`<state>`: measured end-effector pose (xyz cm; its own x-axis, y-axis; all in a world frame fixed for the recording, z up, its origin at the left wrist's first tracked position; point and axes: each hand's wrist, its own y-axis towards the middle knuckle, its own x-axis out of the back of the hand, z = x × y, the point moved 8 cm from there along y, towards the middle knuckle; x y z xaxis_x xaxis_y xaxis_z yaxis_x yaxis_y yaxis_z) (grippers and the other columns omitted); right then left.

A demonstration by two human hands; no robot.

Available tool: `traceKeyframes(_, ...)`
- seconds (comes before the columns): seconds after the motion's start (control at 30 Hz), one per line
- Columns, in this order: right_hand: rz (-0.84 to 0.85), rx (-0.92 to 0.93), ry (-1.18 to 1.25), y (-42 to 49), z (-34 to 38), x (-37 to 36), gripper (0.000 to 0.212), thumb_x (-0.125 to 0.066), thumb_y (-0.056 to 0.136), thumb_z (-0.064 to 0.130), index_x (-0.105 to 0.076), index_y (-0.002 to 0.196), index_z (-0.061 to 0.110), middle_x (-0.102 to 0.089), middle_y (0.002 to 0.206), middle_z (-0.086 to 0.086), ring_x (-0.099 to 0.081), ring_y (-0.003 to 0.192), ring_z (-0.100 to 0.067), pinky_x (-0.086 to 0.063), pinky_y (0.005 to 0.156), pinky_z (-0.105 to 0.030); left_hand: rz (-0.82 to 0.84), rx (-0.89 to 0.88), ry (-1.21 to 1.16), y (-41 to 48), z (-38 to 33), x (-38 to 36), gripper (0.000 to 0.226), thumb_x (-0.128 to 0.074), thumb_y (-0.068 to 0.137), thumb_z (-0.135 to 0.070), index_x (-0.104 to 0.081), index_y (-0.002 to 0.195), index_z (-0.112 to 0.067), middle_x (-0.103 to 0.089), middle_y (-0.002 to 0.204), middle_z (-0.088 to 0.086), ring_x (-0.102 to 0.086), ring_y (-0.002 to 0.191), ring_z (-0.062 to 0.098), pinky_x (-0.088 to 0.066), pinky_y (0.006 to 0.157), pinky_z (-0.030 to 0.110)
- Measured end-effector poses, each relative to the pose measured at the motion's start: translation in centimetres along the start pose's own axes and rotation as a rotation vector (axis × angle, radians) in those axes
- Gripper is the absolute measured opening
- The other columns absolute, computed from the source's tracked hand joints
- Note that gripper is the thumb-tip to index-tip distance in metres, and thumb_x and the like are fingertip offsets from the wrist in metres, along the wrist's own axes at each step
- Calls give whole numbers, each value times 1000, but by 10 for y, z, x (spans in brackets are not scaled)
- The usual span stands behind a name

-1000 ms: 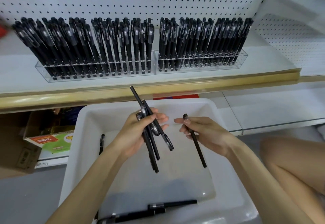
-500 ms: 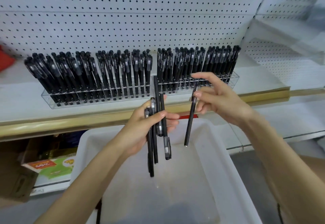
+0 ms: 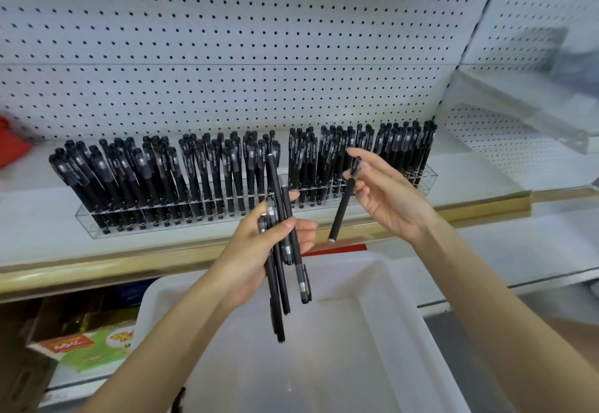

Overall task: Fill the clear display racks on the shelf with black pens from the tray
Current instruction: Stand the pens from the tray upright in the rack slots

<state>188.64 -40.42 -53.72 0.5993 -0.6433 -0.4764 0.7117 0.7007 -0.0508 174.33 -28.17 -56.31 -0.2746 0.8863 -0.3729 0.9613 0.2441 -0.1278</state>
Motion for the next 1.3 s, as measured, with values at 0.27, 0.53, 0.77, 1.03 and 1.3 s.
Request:
traceKeyframes(0.27, -120, 184, -328, 9, 29, 7, 32, -56, 91, 1, -53, 123, 4, -60, 74, -4, -56, 64, -10, -48, 62, -20, -28, 6, -7, 5, -1, 4, 33, -47, 97, 0, -57, 125, -12, -73, 94, 16, -72, 88, 27, -59, 73, 30)
traceKeyframes(0.53, -238, 385, -401, 21, 74, 12, 18, -56, 91, -5, -47, 101, 9, -74, 86, -7, -66, 87, -17, -49, 74, -23, -63, 23, 41, 4, -1, 15, 30, -45, 98, -2, -57, 125, -10, -73, 98, 15, -71, 91, 26, -59, 74, 29)
traceKeyframes(0.77, -331, 537, -676, 19, 82, 14, 10, -51, 96, 3, -48, 104, 10, -73, 94, 1, -61, 76, -6, -49, 72, -22, -51, 31, 8, 2, 1, 14, 29, -44, 99, -1, -56, 124, -10, -73, 99, 16, -71, 94, 27, -59, 75, 31)
traceKeyframes(1.03, -308, 557, -761, 18, 76, 6, 10, -49, 97, 2, -45, 105, 7, -70, 96, 3, -58, 77, -8, -48, 70, -18, -23, 35, 2, -1, 2, 10, 28, -43, 99, 0, -55, 123, -8, -72, 101, 17, -70, 96, 29, -59, 80, 34)
traceKeyframes(1.3, -292, 514, -981, 29, 66, 4, 10, -58, 95, 12, -54, 99, 20, -69, 102, -2, -63, 92, -9, -51, 83, -27, -34, 36, -3, -5, 2, 17, 28, -43, 99, -1, -57, 121, -9, -72, 102, 17, -70, 97, 29, -58, 81, 35)
